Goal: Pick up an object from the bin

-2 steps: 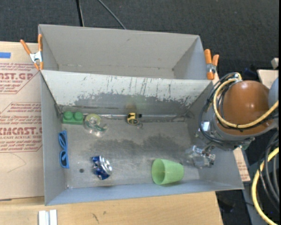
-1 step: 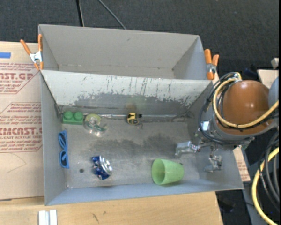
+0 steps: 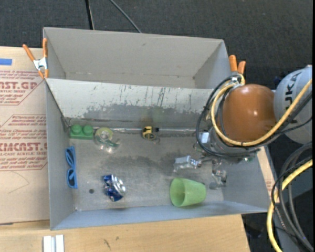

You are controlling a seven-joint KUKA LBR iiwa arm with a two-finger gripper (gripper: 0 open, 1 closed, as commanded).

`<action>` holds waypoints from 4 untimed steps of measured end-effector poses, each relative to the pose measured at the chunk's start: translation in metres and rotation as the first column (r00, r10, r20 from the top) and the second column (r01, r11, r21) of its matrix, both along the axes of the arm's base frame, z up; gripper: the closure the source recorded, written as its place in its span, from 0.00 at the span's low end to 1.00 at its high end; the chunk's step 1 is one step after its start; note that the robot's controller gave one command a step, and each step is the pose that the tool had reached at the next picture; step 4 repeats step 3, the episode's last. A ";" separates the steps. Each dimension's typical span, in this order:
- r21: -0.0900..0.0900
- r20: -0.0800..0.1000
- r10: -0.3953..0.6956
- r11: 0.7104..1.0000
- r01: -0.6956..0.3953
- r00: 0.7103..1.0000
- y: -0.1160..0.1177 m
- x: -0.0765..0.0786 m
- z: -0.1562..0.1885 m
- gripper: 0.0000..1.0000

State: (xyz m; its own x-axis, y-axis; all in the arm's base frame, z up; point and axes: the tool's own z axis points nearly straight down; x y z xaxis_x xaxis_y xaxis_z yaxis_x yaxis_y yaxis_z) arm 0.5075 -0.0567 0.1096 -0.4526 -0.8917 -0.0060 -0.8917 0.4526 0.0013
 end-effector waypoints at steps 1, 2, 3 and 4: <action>-0.002 -0.004 0.337 0.942 -0.337 0.942 0.050 -0.023 -0.041 0.00; -0.003 -0.002 0.335 0.942 -0.335 0.942 0.049 -0.022 -0.040 1.00; -0.008 0.006 0.396 0.918 -0.396 0.918 0.043 -0.008 0.104 1.00; -0.008 0.006 0.396 0.918 -0.396 0.918 0.043 -0.008 0.104 1.00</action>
Offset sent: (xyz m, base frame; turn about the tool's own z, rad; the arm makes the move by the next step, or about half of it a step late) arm -0.0217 0.0479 -0.0396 -0.3427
